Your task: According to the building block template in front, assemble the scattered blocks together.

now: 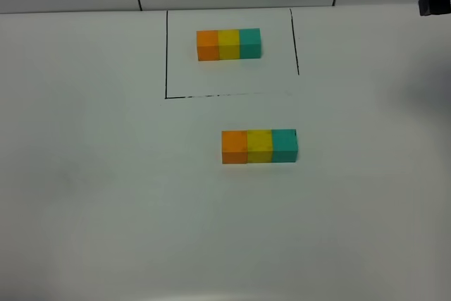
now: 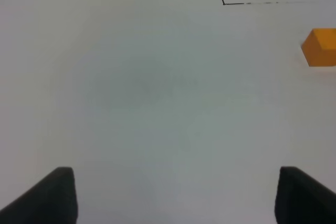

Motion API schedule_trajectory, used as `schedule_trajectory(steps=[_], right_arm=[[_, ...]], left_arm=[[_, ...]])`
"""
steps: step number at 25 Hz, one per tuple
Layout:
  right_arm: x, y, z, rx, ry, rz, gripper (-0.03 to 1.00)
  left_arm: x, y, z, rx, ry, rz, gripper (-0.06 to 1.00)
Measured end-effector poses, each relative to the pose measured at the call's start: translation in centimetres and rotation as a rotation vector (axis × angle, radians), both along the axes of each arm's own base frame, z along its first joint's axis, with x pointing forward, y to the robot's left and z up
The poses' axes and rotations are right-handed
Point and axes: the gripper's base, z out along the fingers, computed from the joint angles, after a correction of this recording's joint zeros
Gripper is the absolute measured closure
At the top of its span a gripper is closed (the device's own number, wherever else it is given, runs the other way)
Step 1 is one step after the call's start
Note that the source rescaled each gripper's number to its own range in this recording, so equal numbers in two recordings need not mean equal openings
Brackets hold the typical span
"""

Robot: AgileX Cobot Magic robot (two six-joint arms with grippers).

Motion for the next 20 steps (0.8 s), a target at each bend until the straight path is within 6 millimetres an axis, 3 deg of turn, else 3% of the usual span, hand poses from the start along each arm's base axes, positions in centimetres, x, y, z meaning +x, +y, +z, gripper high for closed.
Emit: schedule_trajectory(steps=[6, 9, 15, 20], right_arm=[[-0.8, -0.1, -0.1, -0.01, 0.067, -0.004, 0.06], [-1.7, -0.2, 1.4, -0.008, 0.027, -0.004, 0.06], [-6.4, -0.4, 6.8, 0.004, -0.161, -0.007, 0.05], [-10.7, -1.0, 6.5, -0.023, -0.265, -0.025, 0.05]], left_arm=[[0.0, 0.0, 0.0, 0.0, 0.0, 0.0, -0.04], [0.0, 0.0, 0.0, 0.0, 0.0, 0.0, -0.04], [0.0, 0.0, 0.0, 0.0, 0.0, 0.0, -0.04], [0.0, 0.0, 0.0, 0.0, 0.0, 0.0, -0.04]])
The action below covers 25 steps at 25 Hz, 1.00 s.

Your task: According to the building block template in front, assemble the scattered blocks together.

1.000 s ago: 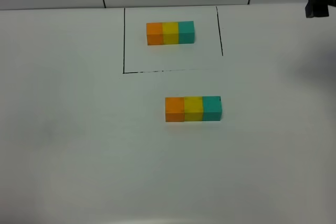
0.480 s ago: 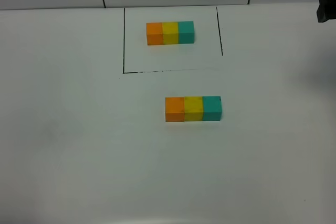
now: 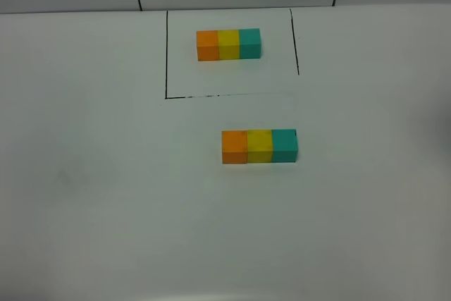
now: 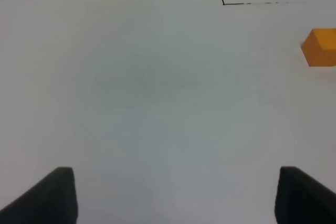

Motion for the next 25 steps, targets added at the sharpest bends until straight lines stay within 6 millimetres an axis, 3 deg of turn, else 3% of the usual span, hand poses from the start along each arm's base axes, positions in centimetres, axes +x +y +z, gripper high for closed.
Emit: schedule_trajectory(steps=[9, 19, 25], right_arm=[[-7.4, -1.5, 0.2, 0.037, -0.144, -0.091, 0.05], [-19.0, -2.3, -0.9, 0.029, -0.304, -0.211, 0.02], [-23.7, -2.0, -3.4, 0.041, -0.342, -0.249, -0.03]], left_arm=[[0.0, 0.0, 0.0, 0.0, 0.0, 0.0, -0.04], [0.0, 0.0, 0.0, 0.0, 0.0, 0.0, -0.04], [0.0, 0.0, 0.0, 0.0, 0.0, 0.0, -0.04]])
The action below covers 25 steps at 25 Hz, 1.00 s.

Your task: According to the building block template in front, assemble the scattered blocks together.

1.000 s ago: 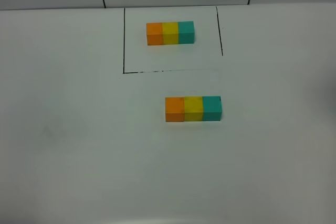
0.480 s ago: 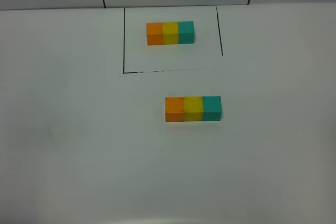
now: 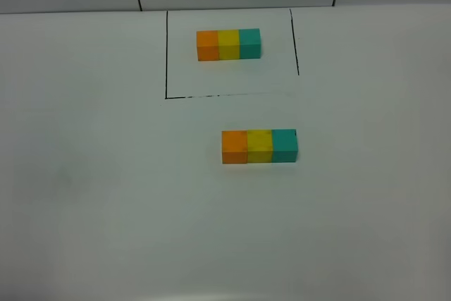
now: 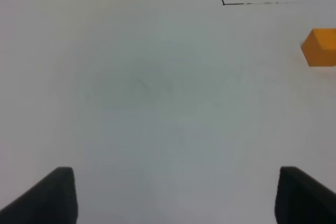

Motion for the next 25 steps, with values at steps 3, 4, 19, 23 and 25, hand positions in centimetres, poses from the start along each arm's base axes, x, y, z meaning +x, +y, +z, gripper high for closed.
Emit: schedule_trajectory(steps=[3, 4, 19, 23, 25], right_arm=[[-1.1, 0.1, -2.0, 0.022, 0.013, -0.012, -0.03], [-1.4, 0.1, -2.6, 0.034, 0.018, -0.018, -0.03], [-3.1, 0.6, -8.1, 0.108, 0.077, -0.013, -0.03], [-2.9, 0.6, -8.5, 0.111, 0.087, -0.013, -0.03], [-2.8, 0.6, -8.5, 0.111, 0.086, -0.012, -0.03]], left_arm=[[0.0, 0.0, 0.0, 0.0, 0.0, 0.0, -0.04], [0.0, 0.0, 0.0, 0.0, 0.0, 0.0, -0.04], [0.0, 0.0, 0.0, 0.0, 0.0, 0.0, -0.04], [0.0, 0.0, 0.0, 0.0, 0.0, 0.0, -0.04], [0.0, 0.0, 0.0, 0.0, 0.0, 0.0, -0.04]])
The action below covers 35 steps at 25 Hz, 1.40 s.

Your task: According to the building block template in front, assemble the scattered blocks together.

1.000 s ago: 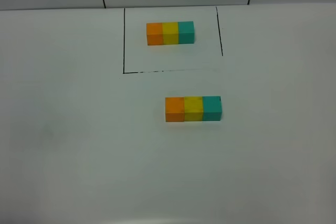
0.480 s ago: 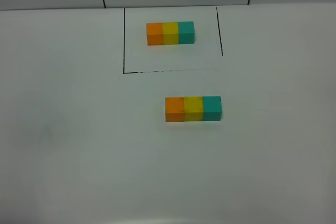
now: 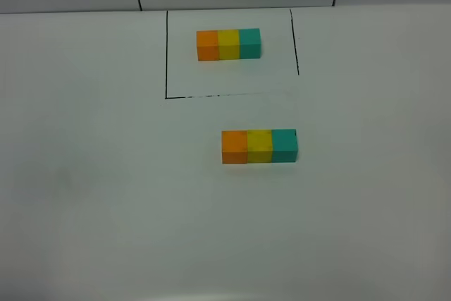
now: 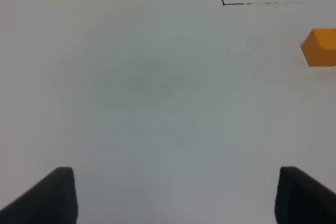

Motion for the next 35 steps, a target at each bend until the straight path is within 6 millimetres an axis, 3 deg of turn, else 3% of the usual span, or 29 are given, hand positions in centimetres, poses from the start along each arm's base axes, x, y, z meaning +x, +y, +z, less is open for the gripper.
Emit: schedule_trajectory(steps=[7, 17, 35], right_arm=[[0.01, 0.01, -0.02, 0.001, 0.0, 0.001, -0.02], [0.08, 0.31, -0.02, -0.007, 0.001, 0.043, 0.26], [0.08, 0.38, -0.01, -0.012, 0.001, 0.036, 0.28]], left_arm=[[0.0, 0.0, 0.0, 0.0, 0.0, 0.0, -0.04], [0.0, 0.0, 0.0, 0.0, 0.0, 0.0, -0.04], [0.0, 0.0, 0.0, 0.0, 0.0, 0.0, -0.04]])
